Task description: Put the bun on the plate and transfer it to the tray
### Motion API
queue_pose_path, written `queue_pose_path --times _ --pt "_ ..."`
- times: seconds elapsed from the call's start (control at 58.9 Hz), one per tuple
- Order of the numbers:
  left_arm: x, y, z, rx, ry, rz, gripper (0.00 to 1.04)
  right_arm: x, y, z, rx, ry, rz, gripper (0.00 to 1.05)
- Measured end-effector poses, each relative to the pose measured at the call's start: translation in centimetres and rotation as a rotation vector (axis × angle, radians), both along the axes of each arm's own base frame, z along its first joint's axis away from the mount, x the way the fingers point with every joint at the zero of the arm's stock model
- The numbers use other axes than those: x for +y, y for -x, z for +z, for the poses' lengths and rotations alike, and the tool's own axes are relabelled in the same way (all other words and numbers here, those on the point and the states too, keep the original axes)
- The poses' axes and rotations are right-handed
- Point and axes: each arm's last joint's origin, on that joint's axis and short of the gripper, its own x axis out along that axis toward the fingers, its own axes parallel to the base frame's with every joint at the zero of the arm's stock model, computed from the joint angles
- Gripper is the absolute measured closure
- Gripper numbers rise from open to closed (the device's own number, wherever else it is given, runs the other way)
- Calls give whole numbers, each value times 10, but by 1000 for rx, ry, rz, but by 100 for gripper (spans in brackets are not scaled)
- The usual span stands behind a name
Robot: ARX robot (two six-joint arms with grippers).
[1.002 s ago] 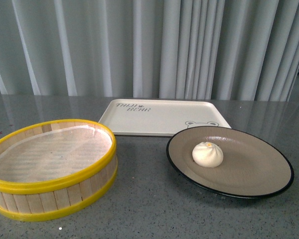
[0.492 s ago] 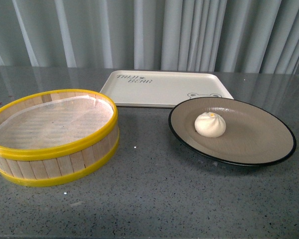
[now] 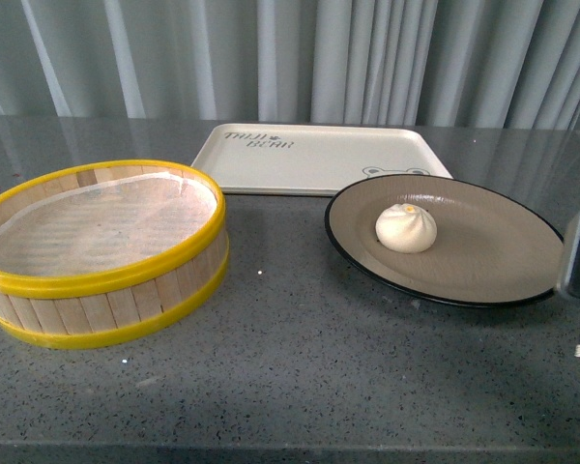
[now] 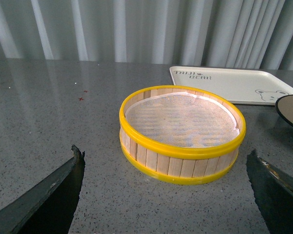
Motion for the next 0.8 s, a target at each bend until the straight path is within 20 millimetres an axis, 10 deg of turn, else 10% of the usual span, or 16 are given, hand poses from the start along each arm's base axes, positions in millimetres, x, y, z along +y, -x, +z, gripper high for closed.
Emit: queue_pose_path --times 0.798 --pt "0 0 0 0 0 0 7 24 -66 -25 12 154 201 8"
